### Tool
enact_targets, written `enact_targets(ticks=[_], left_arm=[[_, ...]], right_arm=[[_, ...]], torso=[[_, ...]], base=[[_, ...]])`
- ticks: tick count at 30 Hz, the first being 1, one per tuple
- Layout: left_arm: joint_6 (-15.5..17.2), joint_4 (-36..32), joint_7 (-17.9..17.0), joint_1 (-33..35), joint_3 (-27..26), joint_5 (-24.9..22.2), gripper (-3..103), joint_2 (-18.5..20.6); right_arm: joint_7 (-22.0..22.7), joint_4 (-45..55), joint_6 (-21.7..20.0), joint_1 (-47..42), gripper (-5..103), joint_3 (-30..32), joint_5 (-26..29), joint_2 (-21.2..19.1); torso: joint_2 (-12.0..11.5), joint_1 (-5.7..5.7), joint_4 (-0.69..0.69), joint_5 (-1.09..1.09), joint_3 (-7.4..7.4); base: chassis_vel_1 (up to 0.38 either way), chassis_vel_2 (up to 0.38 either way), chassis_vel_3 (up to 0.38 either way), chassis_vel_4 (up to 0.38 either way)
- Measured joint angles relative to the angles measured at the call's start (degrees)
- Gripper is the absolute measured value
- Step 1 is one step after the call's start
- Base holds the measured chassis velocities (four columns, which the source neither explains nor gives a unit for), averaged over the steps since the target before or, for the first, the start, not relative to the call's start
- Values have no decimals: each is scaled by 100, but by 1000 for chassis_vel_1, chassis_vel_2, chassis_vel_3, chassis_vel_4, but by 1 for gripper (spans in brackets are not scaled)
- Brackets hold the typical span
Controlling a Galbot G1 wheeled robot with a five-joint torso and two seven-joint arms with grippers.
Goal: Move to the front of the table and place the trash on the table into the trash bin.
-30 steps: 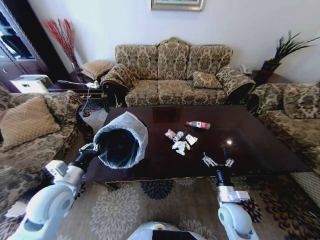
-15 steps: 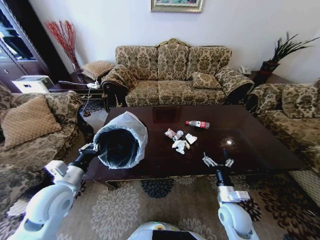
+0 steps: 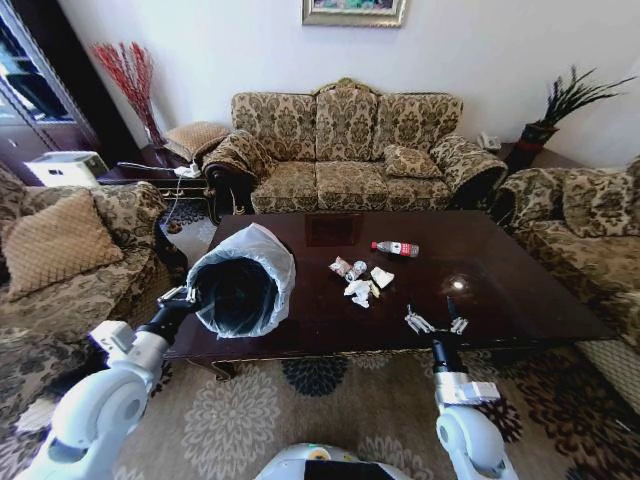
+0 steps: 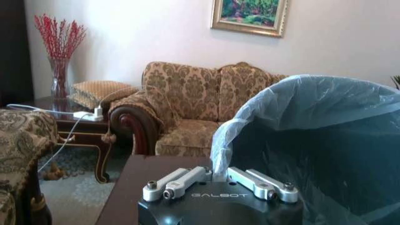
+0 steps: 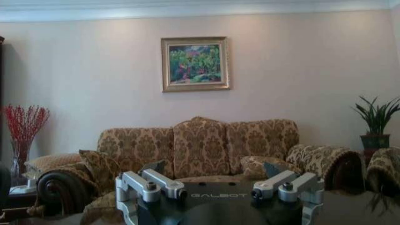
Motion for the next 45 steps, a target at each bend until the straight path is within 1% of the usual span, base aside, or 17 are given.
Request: enact_targets(ticks=[34,35,36,37,38,39,40,41,42,43,44,45], left_arm=[[0,-1,0,0,0,0,0,-1],[34,-7,6,-2,-17,-11,0,3],[183,-30,64,-17,-116,-25,0,33],[183,-30,64,-17,-116,-25,0,33],[370,-62,138,-44,-258,-41,0,81],[612,-90,190,-83,-406,-94,0,144],[612,-90,190,-83,-406,-94,0,144],[725,-89,209,-103,-436,-170,0,167],[754,-86,235,-108,-438,-202,0,170],[785,-71,252,-118,-437,-233,0,177],[785,-71,252,-118,-437,-233,0,177],[792,-63,243,-124,-435,-221,0,184]], right_arm=[[1,0,0,0,100,0,0,0],[11,5,-14,0,100,0,-6,0],[61,35,-77,1,100,0,-41,-1],[61,35,-77,1,100,0,-41,-1],[154,90,-197,4,100,1,-111,-6],[401,248,-501,19,101,2,-294,-23],[401,248,-501,19,101,2,-294,-23],[647,399,-803,38,96,4,-476,-40],[748,463,-923,46,98,6,-549,-46],[861,570,-1141,59,100,4,-613,-61],[861,570,-1141,59,100,4,-613,-61],[741,687,-1281,92,100,-48,-472,-83]], torso=[[0,0,0,0,0],[0,0,0,0,0],[0,0,0,-1,0],[0,0,0,-1,0],[0,0,-1,-2,0],[0,0,0,7,0],[0,0,0,7,0],[1,0,2,2,0],[1,0,2,-2,0],[0,0,-2,-3,0],[0,0,-2,-3,0],[0,0,-3,3,0]], base=[[0,0,0,0],[0,0,0,0],[0,0,0,0],[0,0,0,0],[0,0,0,0],[0,0,0,0],[0,0,0,0],[0,0,0,0],[0,0,0,0],[0,0,0,0],[0,0,0,0],[0,0,0,0]])
